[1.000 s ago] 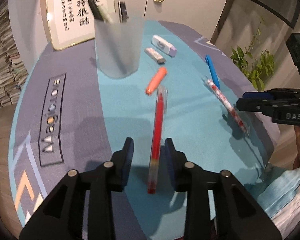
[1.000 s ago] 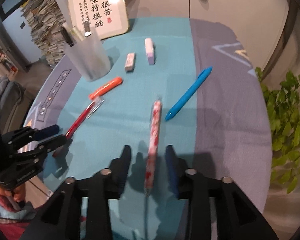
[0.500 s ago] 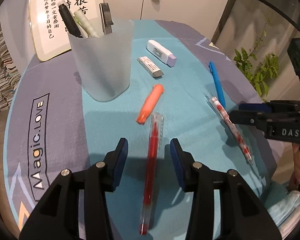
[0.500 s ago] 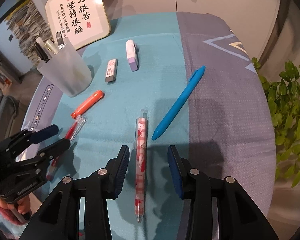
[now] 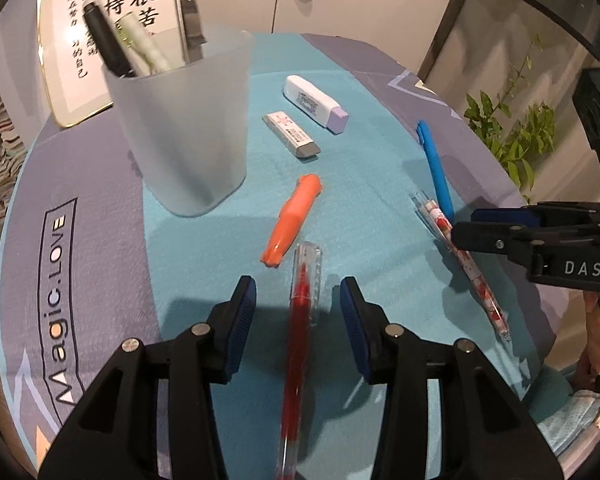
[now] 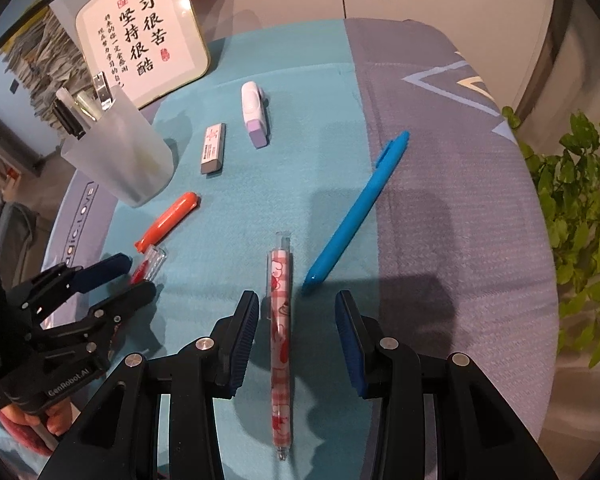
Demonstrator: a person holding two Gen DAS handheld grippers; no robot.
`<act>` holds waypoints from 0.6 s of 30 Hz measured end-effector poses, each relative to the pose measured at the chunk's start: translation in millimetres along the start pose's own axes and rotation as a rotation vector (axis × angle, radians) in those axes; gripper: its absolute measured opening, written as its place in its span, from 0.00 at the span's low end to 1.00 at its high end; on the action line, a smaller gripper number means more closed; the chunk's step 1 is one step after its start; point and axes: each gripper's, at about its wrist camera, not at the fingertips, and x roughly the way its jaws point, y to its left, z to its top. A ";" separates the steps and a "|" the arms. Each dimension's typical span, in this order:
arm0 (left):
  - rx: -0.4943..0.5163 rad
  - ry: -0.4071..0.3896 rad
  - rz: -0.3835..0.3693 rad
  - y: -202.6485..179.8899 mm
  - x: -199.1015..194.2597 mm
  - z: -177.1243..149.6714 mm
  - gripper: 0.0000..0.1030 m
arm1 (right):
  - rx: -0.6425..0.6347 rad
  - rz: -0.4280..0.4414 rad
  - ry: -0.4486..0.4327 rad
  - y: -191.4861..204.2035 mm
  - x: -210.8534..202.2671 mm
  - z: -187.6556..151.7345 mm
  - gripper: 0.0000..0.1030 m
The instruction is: Organize stationery
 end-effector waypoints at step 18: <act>0.107 0.013 0.063 -12.2 7.1 2.0 0.12 | -0.062 0.001 0.003 24.1 19.8 6.9 0.11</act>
